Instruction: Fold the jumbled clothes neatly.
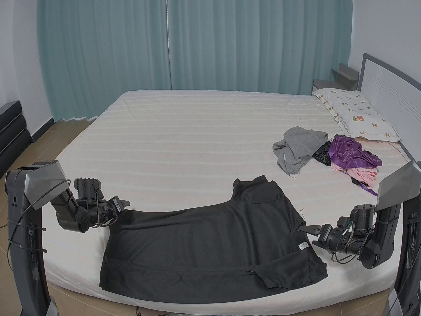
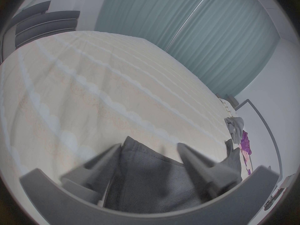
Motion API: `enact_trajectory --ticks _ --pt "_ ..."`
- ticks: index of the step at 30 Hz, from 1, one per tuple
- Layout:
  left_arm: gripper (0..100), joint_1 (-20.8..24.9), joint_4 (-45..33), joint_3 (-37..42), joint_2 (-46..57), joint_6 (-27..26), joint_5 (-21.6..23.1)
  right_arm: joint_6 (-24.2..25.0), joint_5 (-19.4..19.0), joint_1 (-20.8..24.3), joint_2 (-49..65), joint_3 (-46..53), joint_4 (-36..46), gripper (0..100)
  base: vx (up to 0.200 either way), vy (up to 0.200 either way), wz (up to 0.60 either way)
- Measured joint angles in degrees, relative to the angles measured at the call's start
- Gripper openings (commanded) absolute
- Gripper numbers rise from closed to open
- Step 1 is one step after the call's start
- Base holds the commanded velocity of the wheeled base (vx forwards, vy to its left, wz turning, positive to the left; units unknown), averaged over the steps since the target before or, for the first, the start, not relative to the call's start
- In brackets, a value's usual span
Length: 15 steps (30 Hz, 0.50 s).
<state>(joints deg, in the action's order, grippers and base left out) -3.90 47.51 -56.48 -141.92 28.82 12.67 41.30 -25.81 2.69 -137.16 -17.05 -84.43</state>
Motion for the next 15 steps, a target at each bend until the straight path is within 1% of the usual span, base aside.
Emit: enact_trajectory --ticks 10,12,15 --pt "0 -1.5 0.0 -1.3 -0.1 1.3 -2.4 -0.2 0.2 0.1 0.0 -1.0 0.1 100 0.000 0.000 0.00" --pt "0 -1.7 0.1 -1.5 -0.1 2.9 -2.8 -0.2 0.9 0.4 0.0 -1.7 0.1 100 0.000 0.000 0.00" --pt "0 -1.9 0.6 -1.7 0.2 6.2 -3.2 -0.2 3.1 1.2 0.1 -3.3 0.6 100 0.000 0.000 0.00"
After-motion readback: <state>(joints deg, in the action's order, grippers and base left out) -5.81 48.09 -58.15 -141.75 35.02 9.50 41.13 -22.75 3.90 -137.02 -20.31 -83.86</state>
